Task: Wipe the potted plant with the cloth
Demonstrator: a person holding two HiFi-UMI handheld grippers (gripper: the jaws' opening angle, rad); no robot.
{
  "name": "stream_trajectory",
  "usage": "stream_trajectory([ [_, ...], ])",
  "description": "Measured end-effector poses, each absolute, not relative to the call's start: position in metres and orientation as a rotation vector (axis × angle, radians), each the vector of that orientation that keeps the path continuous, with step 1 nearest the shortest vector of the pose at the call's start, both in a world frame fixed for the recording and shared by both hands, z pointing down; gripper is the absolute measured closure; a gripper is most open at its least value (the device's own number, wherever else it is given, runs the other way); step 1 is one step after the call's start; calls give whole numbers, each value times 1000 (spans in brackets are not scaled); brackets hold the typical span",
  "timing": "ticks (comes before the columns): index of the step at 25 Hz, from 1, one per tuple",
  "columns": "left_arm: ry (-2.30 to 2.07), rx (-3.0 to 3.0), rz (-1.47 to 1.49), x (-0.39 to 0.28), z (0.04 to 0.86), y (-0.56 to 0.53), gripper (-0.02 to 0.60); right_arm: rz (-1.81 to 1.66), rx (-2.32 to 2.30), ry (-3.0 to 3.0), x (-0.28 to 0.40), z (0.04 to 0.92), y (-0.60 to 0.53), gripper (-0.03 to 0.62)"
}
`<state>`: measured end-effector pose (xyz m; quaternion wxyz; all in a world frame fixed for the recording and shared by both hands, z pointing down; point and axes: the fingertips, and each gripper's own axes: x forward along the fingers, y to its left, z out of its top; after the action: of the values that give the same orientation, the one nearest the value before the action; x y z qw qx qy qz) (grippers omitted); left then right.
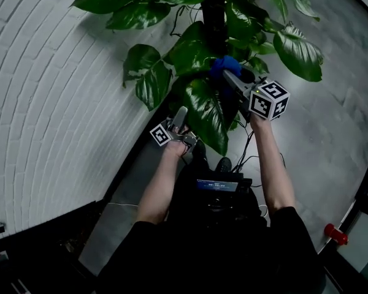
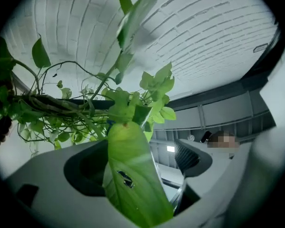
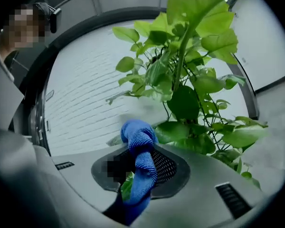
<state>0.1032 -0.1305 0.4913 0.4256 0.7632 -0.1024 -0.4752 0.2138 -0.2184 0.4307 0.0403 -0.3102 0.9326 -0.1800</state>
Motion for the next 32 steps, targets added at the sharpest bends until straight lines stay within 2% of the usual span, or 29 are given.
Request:
stream_trajectory([
  [6,-144,1823,-1238,105,491,-146,121,-714,-744,3040,171,481,-195,497],
  [16,-121,1711,-1345,96,499,-142,121,-885,-481,3030,167,520,-105,497],
  [26,-239,1680,-1334,103,529,-111,121,-950,-389,3040,205,539,-38,497],
  [32,-406,1462,-1431,88,590,-93,121,-920,-293,2827,250,496,-19,497],
])
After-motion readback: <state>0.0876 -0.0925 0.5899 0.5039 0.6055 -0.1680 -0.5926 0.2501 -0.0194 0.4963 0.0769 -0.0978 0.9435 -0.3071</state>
